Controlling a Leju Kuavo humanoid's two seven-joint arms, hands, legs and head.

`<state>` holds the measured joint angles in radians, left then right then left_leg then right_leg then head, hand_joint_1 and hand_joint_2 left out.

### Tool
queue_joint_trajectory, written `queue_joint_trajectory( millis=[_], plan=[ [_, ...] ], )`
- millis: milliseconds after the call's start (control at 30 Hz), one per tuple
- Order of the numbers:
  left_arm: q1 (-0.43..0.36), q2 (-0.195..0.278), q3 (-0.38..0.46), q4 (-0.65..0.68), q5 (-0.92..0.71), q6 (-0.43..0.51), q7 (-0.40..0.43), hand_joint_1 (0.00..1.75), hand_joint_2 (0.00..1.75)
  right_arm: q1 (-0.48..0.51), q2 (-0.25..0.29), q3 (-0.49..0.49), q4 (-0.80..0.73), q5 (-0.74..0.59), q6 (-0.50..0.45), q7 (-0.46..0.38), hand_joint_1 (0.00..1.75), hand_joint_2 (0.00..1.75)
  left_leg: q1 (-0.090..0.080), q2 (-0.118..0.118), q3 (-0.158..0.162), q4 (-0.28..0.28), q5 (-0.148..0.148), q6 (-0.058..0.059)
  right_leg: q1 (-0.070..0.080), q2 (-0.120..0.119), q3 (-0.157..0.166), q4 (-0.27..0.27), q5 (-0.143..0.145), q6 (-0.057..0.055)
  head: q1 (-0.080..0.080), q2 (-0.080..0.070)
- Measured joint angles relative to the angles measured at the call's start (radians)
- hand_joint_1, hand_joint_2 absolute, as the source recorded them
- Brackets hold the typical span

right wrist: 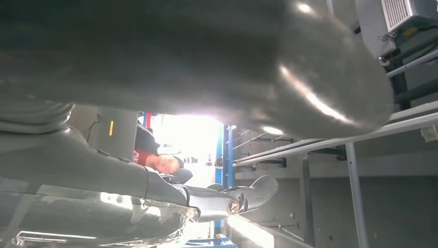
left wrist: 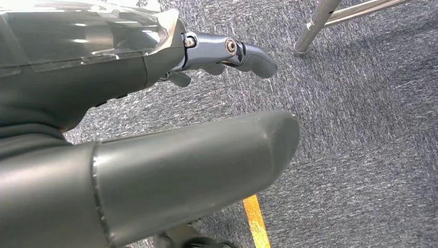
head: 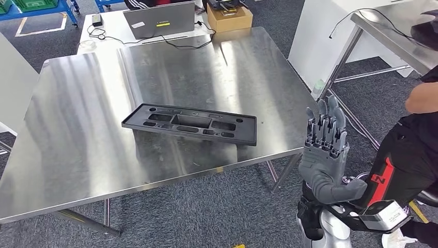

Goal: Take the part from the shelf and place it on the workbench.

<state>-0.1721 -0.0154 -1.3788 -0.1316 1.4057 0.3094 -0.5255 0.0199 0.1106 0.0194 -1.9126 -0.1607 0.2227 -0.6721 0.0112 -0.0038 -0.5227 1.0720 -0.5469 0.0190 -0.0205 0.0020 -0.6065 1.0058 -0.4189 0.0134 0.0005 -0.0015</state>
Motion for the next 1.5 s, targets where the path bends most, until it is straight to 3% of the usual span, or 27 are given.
queue_joint_trajectory(
  millis=[67, 167, 233, 300, 367, 400, 467, 533, 567, 633, 700, 733, 800, 833, 867, 933, 967, 1033, 1067, 1100, 1200, 1267, 1333, 1367, 1400, 1433, 1500],
  plan=[
    [-0.002, 0.000, 0.000, 0.000, 0.000, 0.002, -0.002, 0.00, 0.00, -0.001, 0.001, -0.002, 0.001, -0.001, 0.002, 0.001, 0.00, 0.00, -0.006, -0.001, 0.037, -0.069, 0.018, 0.008, 0.002, -0.001, -0.002, -0.001, 0.009, 0.011, 0.001, 0.000],
    [-0.002, 0.001, 0.000, 0.000, 0.006, 0.005, -0.003, 0.00, 0.00, -0.001, 0.004, -0.005, 0.004, -0.005, 0.012, 0.002, 0.00, 0.00, -0.010, 0.001, 0.028, -0.082, 0.036, 0.023, 0.005, -0.001, -0.010, -0.002, 0.019, 0.032, 0.002, 0.000],
    [-0.003, 0.000, 0.000, 0.000, 0.011, 0.006, -0.002, 0.00, 0.00, -0.001, 0.005, -0.010, 0.006, -0.008, 0.018, 0.003, 0.00, 0.00, -0.007, 0.004, 0.016, -0.093, 0.059, 0.038, 0.007, -0.002, -0.036, 0.047, -0.021, 0.030, 0.003, 0.000],
    [-0.001, 0.000, 0.000, 0.000, 0.016, 0.008, -0.002, 0.00, 0.00, -0.001, 0.005, -0.016, 0.010, -0.010, 0.021, 0.008, 0.00, 0.00, -0.007, 0.007, -0.005, -0.094, 0.076, 0.047, 0.005, -0.002, -0.081, 0.171, -0.100, 0.021, 0.006, 0.000],
    [0.002, 0.001, 0.000, 0.000, 0.019, 0.012, -0.003, 0.00, 0.00, 0.000, 0.005, -0.020, 0.015, -0.011, 0.021, 0.015, 0.00, 0.00, -0.009, 0.009, -0.027, -0.092, 0.092, 0.047, 0.004, -0.002, -0.101, 0.271, -0.144, 0.027, 0.006, 0.000],
    [0.003, 0.001, 0.000, 0.000, 0.020, 0.015, -0.005, 0.00, 0.00, 0.000, 0.005, -0.022, 0.016, -0.011, 0.021, 0.019, 0.00, 0.00, -0.009, 0.009, -0.037, -0.091, 0.099, 0.046, 0.004, -0.002, -0.085, 0.270, -0.142, 0.036, 0.006, 0.000],
    [0.006, 0.000, 0.000, 0.000, 0.021, 0.018, -0.009, 0.00, 0.00, 0.000, 0.005, -0.024, 0.018, -0.011, 0.020, 0.024, 0.00, 0.00, -0.009, 0.008, -0.052, -0.087, 0.110, 0.040, 0.003, -0.003, 0.008, 0.152, -0.109, 0.054, 0.006, 0.000],
    [0.006, 0.000, 0.000, 0.000, 0.023, 0.021, -0.011, 0.00, 0.00, 0.002, 0.006, -0.026, 0.019, -0.008, 0.018, 0.026, 0.00, 0.00, -0.012, 0.007, -0.064, -0.080, 0.119, 0.031, 0.005, 0.000, 0.101, 0.015, -0.087, 0.053, 0.005, 0.000],
    [0.007, 0.000, 0.000, 0.000, 0.024, 0.022, -0.012, 0.00, 0.00, 0.004, 0.007, -0.026, 0.019, -0.006, 0.016, 0.027, 0.00, 0.00, -0.013, 0.006, -0.068, -0.077, 0.124, 0.027, 0.007, 0.001, 0.119, -0.019, -0.085, 0.046, 0.006, 0.000],
    [0.008, 0.001, 0.000, 0.000, 0.027, 0.023, -0.013, 0.00, 0.00, 0.011, 0.010, -0.028, 0.020, -0.001, 0.011, 0.028, 0.00, 0.00, -0.014, 0.004, -0.074, -0.073, 0.134, 0.016, 0.008, 0.003, 0.112, -0.025, -0.079, 0.032, 0.006, 0.000],
    [0.011, 0.002, -0.001, 0.001, 0.029, 0.023, -0.014, 0.00, 0.00, 0.016, 0.013, -0.031, 0.020, 0.000, 0.008, 0.029, 0.00, 0.00, -0.011, 0.001, -0.087, -0.055, 0.116, 0.006, 0.000, 0.001, 0.102, -0.027, -0.067, 0.015, 0.006, 0.000],
    [0.013, 0.003, -0.001, 0.002, 0.028, 0.023, -0.014, 0.00, 0.00, 0.019, 0.015, -0.033, 0.020, 0.000, 0.007, 0.029, 0.00, 0.00, -0.010, 0.000, -0.099, -0.025, 0.085, 0.000, -0.004, -0.001, 0.094, -0.028, -0.058, 0.004, 0.005, 0.000],
    [0.014, 0.003, -0.002, 0.002, 0.028, 0.023, -0.014, 0.00, 0.00, 0.023, 0.020, -0.035, 0.020, 0.000, 0.005, 0.029, 0.00, 0.00, -0.006, 0.001, -0.132, 0.082, -0.010, -0.012, -0.004, -0.003, 0.074, -0.028, -0.040, -0.010, 0.002, 0.000],
    [0.014, 0.004, -0.002, 0.002, 0.027, 0.023, -0.014, 0.00, 0.00, 0.026, 0.021, -0.037, 0.020, 0.000, 0.004, 0.029, 0.00, 0.00, -0.003, 0.001, -0.147, 0.142, -0.049, -0.016, -0.003, -0.004, 0.061, -0.027, -0.030, -0.013, 0.001, 0.000],
    [0.014, 0.004, -0.002, 0.002, 0.025, 0.023, -0.014, 0.00, 0.00, 0.030, 0.023, -0.041, 0.020, -0.001, 0.003, 0.029, 0.00, 0.00, 0.000, 0.001, -0.152, 0.184, -0.068, -0.020, -0.003, -0.004, 0.049, -0.026, -0.021, -0.012, 0.001, 0.000],
    [0.014, 0.004, -0.004, 0.002, 0.020, 0.023, -0.013, 0.00, 0.00, 0.039, 0.025, -0.049, 0.019, -0.001, -0.002, 0.030, 0.00, 0.00, 0.006, 0.001, -0.120, 0.180, -0.044, -0.024, -0.004, -0.004, 0.025, -0.023, -0.004, -0.006, 0.001, 0.000],
    [0.014, 0.005, -0.004, 0.002, 0.018, 0.023, -0.012, 0.00, 0.00, 0.043, 0.026, -0.053, 0.019, 0.001, -0.007, 0.034, 0.00, 0.00, 0.009, 0.001, -0.078, 0.129, -0.015, -0.024, -0.005, -0.004, 0.014, -0.021, 0.004, -0.002, 0.001, 0.000],
    [0.010, 0.005, -0.006, 0.002, 0.016, 0.023, -0.009, 0.00, 0.00, 0.049, 0.029, -0.061, 0.019, 0.009, -0.021, 0.047, 0.00, 0.00, 0.011, -0.001, 0.017, -0.008, 0.012, -0.022, -0.004, -0.004, -0.002, -0.016, 0.018, 0.010, 0.001, 0.000],
    [0.009, 0.005, -0.006, 0.002, 0.016, 0.023, -0.008, 0.00, 0.00, 0.050, 0.031, -0.064, 0.019, 0.014, -0.028, 0.053, 0.00, 0.00, 0.009, -0.003, 0.047, -0.057, 0.014, -0.017, -0.003, -0.003, -0.006, -0.015, 0.025, 0.018, 0.002, 0.000],
    [0.007, 0.006, -0.007, 0.002, 0.016, 0.023, -0.007, 0.00, 0.00, 0.052, 0.033, -0.068, 0.019, 0.018, -0.032, 0.058, 0.00, 0.00, 0.006, -0.005, 0.058, -0.081, 0.009, -0.012, -0.002, -0.003, -0.008, -0.016, 0.033, 0.027, 0.003, 0.000],
    [0.006, 0.007, -0.008, 0.002, 0.016, 0.023, -0.006, 0.00, 0.00, 0.058, 0.034, -0.075, 0.019, 0.022, -0.035, 0.062, 0.00, 0.00, -0.001, -0.003, 0.037, -0.091, 0.033, 0.017, 0.000, -0.002, -0.020, -0.015, 0.044, 0.048, 0.005, 0.000],
    [0.004, 0.007, -0.009, 0.002, 0.016, 0.023, -0.006, 0.00, 0.00, 0.062, 0.035, -0.081, 0.019, 0.022, -0.036, 0.064, 0.00, 0.00, -0.002, 0.003, 0.015, -0.098, 0.061, 0.038, 0.001, -0.001, -0.052, 0.047, -0.019, 0.039, 0.008, 0.000],
    [0.003, 0.008, -0.009, 0.002, 0.017, 0.023, -0.006, 0.00, 0.00, 0.064, 0.035, -0.084, 0.020, 0.022, -0.038, 0.065, 0.00, 0.00, -0.007, 0.008, -0.015, -0.096, 0.086, 0.047, 0.001, -0.001, -0.087, 0.175, -0.112, 0.025, 0.011, 0.000],
    [0.004, 0.009, -0.009, 0.002, 0.018, 0.023, -0.006, 0.00, 0.00, 0.065, 0.034, -0.086, 0.021, 0.022, -0.041, 0.066, 0.00, 0.00, -0.009, 0.009, -0.030, -0.095, 0.098, 0.049, 0.001, -0.001, -0.095, 0.235, -0.138, 0.027, 0.011, 0.000],
    [0.004, 0.009, -0.009, 0.002, 0.020, 0.023, -0.007, 0.00, 0.00, 0.066, 0.034, -0.089, 0.024, 0.021, -0.044, 0.068, 0.00, 0.00, -0.012, 0.010, -0.045, -0.094, 0.109, 0.049, 0.001, -0.001, -0.089, 0.271, -0.143, 0.034, 0.012, 0.000],
    [0.004, 0.009, -0.009, 0.002, 0.022, 0.023, -0.008, 0.00, 0.00, 0.067, 0.033, -0.091, 0.026, 0.021, -0.048, 0.069, 0.00, 0.00, -0.014, 0.011, -0.060, -0.093, 0.120, 0.049, 0.002, -0.001, -0.068, 0.273, -0.133, 0.043, 0.012, 0.000],
    [0.005, 0.008, -0.009, 0.002, 0.027, 0.023, -0.010, 0.00, 0.00, 0.069, 0.033, -0.095, 0.032, 0.023, -0.057, 0.070, 0.00, 0.00, -0.018, 0.010, -0.086, -0.090, 0.142, 0.047, 0.004, -0.001, 0.029, 0.167, -0.099, 0.052, 0.012, 0.000]
  ],
)
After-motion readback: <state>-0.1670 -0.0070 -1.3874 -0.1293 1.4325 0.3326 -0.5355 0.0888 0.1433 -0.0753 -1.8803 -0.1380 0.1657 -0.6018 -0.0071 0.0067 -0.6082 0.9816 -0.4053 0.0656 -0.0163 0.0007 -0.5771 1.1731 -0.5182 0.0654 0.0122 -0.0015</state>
